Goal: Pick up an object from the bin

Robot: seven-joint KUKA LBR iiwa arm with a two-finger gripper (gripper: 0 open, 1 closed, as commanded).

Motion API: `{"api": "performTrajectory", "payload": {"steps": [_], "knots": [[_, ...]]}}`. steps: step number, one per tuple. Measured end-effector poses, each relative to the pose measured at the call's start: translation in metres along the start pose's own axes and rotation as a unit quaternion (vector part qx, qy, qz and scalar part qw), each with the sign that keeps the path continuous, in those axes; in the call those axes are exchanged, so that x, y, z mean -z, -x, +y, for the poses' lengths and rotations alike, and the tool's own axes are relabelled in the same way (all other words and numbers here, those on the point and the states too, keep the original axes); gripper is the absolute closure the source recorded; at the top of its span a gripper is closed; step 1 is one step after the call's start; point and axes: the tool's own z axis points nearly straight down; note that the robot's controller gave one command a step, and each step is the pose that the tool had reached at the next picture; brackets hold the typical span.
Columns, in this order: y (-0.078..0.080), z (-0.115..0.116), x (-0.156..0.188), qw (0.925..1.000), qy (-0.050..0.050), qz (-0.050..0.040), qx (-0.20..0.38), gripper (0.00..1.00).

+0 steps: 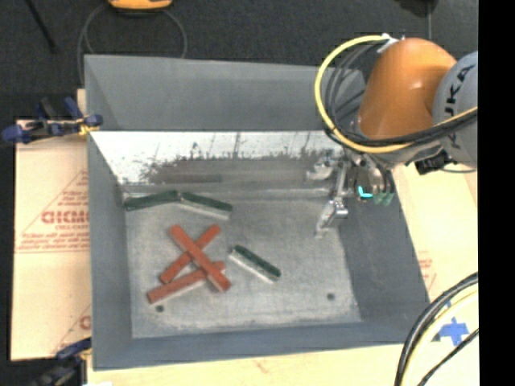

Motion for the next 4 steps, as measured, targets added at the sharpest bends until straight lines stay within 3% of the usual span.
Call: {"api": "performTrajectory", "payload": {"steps": [1,2,3,4], "knots": [[0.002,0.000,0.005,1.0000,0.000,-0.0038,0.001,0.00],[-0.022,0.032,-0.039,0.9997,-0.001,-0.0070,0.023,0.00],[-0.035,0.078,-0.066,0.9999,0.001,0.0002,0.014,0.00],[-0.047,0.039,-0.129,0.9999,0.003,-0.0027,0.015,1.00]]}}
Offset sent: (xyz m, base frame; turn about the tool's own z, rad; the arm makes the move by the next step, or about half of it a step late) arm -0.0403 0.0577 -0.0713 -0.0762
